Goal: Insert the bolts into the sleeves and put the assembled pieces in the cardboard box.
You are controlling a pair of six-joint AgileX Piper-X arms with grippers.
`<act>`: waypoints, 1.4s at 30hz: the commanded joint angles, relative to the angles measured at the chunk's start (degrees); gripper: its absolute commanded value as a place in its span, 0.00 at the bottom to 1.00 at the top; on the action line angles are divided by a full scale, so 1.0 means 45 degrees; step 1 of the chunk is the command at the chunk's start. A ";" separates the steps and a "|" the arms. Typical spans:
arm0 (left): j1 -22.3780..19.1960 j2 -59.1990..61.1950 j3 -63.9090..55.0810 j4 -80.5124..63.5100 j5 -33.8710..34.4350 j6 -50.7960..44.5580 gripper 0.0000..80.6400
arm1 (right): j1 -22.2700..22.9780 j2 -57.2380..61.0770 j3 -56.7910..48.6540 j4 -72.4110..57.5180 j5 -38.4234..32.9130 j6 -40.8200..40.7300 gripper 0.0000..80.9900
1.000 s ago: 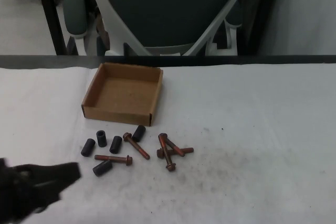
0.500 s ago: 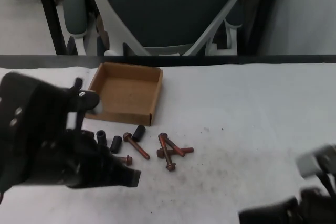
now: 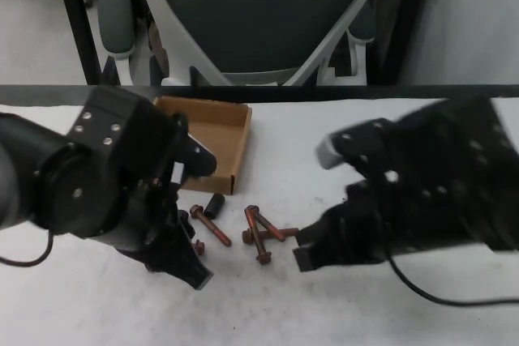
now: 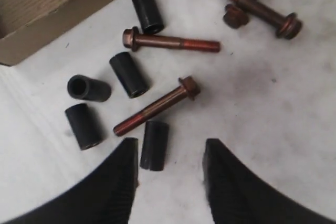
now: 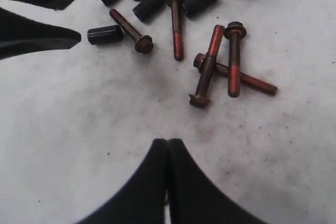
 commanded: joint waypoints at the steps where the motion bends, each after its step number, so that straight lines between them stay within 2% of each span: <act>1: 0.0030 0.0919 -0.0851 0.1345 -0.1747 0.0935 0.57 | 0.0026 0.0806 -0.1277 0.1645 0.0005 -0.0594 0.00; 4: 0.0030 0.1346 -0.1106 0.2076 -0.1635 0.1083 0.57 | 0.0026 0.1224 -0.1994 0.2664 -0.0871 -0.1002 0.01; 6: 0.0030 0.1529 -0.1106 0.2084 -0.1558 0.1083 0.57 | 0.0026 0.1293 -0.2158 0.2964 -0.1272 -0.1184 0.08; 9: 0.0030 0.1734 -0.1106 0.1693 -0.1564 0.1118 0.57 | 0.0026 0.1287 -0.2165 0.2991 -0.1059 -0.1426 0.28; 12: 0.0030 0.1939 -0.1106 0.1303 -0.1211 0.1193 0.57 | 0.0026 0.1287 -0.2165 0.3084 -0.0094 -0.1427 0.52; 14: 0.0030 0.2142 -0.1106 0.1266 -0.1166 0.1189 0.57 | 0.0026 0.1287 -0.2165 0.3168 0.0393 -0.1365 0.60; 20: 0.0079 0.2878 -0.1106 0.1040 -0.1387 0.1634 0.57 | 0.0026 0.1287 -0.2165 0.3177 0.0697 -0.1365 0.55; 25: 0.0122 0.3384 -0.1106 0.0020 -0.2366 0.2593 0.57 | 0.0026 0.1287 -0.2165 0.3177 0.0697 -0.1417 0.55; 36: 0.0932 0.4364 -0.1106 -0.1208 -0.1368 0.2592 0.57 | 0.0026 0.1287 -0.2165 0.2462 0.1441 -0.1994 0.55; 39: 0.1085 0.4515 -0.1106 -0.0898 -0.1370 0.2549 0.50 | 0.0026 0.1287 -0.2165 0.2136 0.1441 -0.1994 0.55; 42: 0.1105 0.4509 -0.1106 -0.0595 -0.1370 0.2598 0.36 | 0.0026 0.1287 -0.2165 0.1997 0.1441 -0.1994 0.55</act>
